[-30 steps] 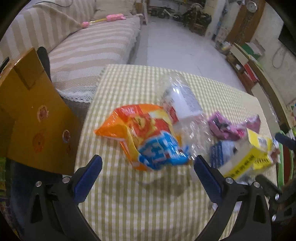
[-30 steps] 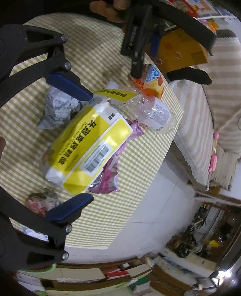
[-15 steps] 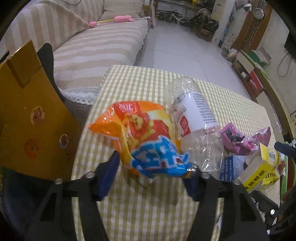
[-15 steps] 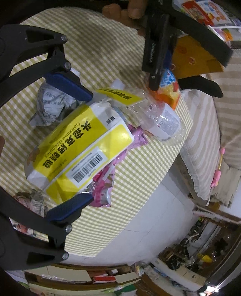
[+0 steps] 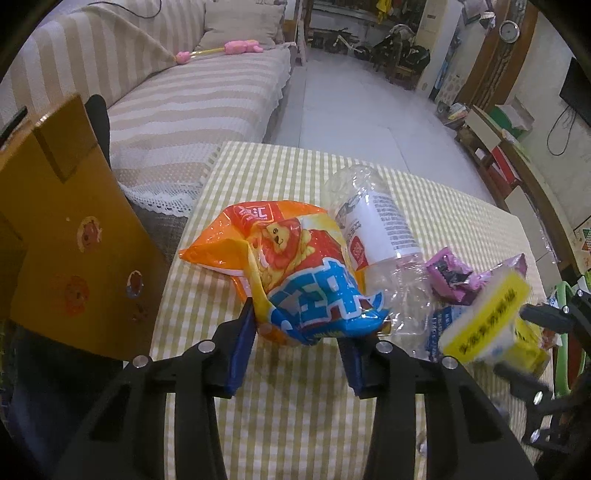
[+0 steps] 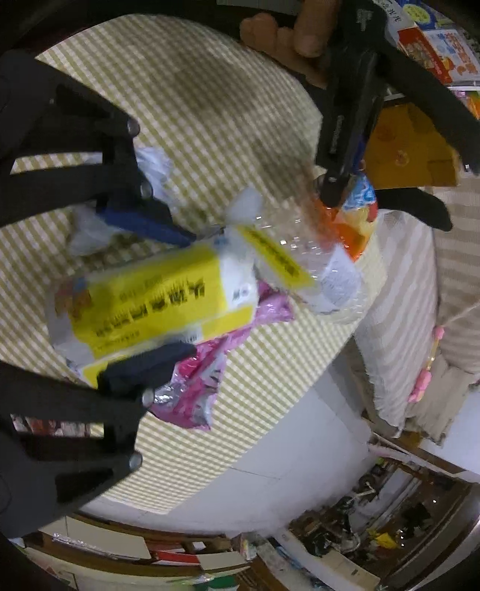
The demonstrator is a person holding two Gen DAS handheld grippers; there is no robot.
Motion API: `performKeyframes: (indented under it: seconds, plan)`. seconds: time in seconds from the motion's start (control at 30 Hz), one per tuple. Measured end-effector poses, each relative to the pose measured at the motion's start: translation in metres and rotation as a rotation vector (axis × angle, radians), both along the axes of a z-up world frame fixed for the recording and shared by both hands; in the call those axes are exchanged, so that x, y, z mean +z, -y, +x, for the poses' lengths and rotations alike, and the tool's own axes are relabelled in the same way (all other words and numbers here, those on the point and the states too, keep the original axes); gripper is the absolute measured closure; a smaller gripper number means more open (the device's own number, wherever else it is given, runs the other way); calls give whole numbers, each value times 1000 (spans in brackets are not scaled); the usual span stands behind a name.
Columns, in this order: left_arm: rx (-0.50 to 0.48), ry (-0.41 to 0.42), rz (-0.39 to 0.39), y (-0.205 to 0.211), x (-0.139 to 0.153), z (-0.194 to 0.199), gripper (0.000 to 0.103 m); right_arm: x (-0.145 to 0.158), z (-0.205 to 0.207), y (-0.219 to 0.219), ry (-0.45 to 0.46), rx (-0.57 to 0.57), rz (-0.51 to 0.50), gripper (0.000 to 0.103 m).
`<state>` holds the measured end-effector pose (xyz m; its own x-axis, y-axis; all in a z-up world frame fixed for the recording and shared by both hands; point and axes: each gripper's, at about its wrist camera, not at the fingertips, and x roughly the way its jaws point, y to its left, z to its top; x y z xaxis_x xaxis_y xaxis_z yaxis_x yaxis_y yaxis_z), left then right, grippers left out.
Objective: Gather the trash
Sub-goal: 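Lift the orange snack bag with the left tool while the right tool lifts the yellow box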
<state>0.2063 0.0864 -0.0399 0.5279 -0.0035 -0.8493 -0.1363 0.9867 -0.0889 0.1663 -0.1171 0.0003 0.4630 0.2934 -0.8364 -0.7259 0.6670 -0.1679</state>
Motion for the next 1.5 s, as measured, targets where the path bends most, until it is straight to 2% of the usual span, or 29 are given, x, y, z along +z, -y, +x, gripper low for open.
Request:
performKeyframes:
  seconds: [0.13, 0.27, 0.37, 0.57, 0.63, 0.67, 0.7, 0.77, 0.87, 1.03, 1.27, 1.33, 1.37, 1.5]
  plan:
    - [2, 8, -5, 0, 6, -6, 64, 4, -1, 1, 1, -13, 8, 85]
    - [7, 15, -14, -2, 10, -11, 64, 5, -1, 7, -22, -28, 33, 86]
    - [9, 22, -16, -2, 14, -16, 64, 12, 1, 12, -47, -40, 82, 95]
    - [14, 36, -27, -5, 19, -23, 64, 26, 10, 33, -105, -91, 200, 100]
    - [16, 38, -33, -5, 20, -24, 64, 27, 11, 34, -106, -101, 198, 100]
    - [15, 38, -35, -4, 21, -25, 64, 26, 12, 36, -102, -115, 186, 92]
    - [14, 39, -37, -4, 22, -26, 64, 25, 13, 38, -92, -139, 178, 59]
    - [11, 43, -38, -4, 24, -28, 64, 26, 15, 45, -61, -181, 194, 15]
    - [10, 48, -40, -6, 26, -29, 64, 19, 22, 50, -113, -200, 219, 12]
    - [10, 47, -41, -6, 26, -30, 64, -4, 35, 48, -175, -214, 181, 12]
    - [-1, 44, -37, -1, 25, -31, 64, -22, 27, 14, -124, -148, 47, 13]
    - [-3, 42, -37, 1, 24, -31, 64, -27, 23, 5, -115, -136, 5, 29]
    - [-4, 42, -37, 2, 25, -31, 64, -29, 21, 2, -122, -130, 2, 34]
    - [-6, 47, -35, 1, 28, -32, 64, -26, 10, 0, -114, -119, 13, 41]
